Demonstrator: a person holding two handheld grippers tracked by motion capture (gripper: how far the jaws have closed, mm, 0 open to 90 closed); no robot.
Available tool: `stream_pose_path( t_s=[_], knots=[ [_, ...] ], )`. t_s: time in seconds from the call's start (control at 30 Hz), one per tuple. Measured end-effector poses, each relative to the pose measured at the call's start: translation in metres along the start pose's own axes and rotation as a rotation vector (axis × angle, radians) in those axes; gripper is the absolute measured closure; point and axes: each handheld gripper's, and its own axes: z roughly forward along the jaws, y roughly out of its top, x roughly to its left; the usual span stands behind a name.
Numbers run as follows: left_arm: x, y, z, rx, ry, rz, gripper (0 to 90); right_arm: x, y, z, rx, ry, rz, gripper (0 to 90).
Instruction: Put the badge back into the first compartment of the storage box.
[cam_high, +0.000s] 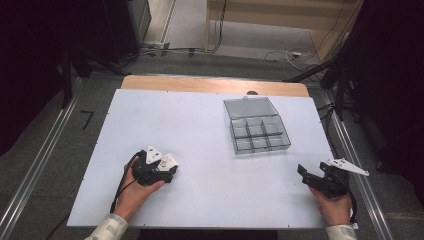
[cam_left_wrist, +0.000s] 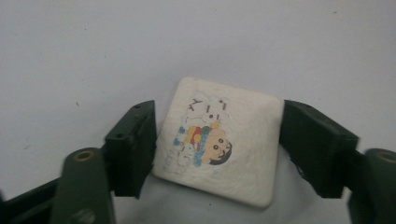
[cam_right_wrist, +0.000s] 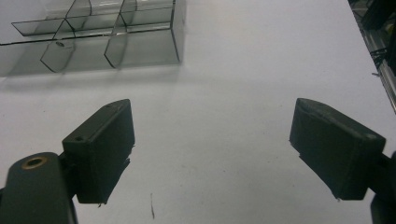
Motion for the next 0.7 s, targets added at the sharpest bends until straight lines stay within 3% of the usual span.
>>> stream_pose_path(
  t_s=[0.23,0.4,0.7],
  knots=[
    [-0.001,0.001,0.000,0.002,0.008,-0.018,33.7,0.000,0.000,-0.001,-0.004,-0.002,0.001,12.5],
    [0.000,0.006,-0.001,-0.024,-0.020,-0.060,33.7,-0.002,0.001,-0.001,-0.006,-0.003,0.006,12.5],
    [-0.003,0.022,-0.006,-0.064,-0.047,-0.087,33.8,-0.002,0.002,-0.004,-0.016,-0.001,0.014,12.4]
  ],
)
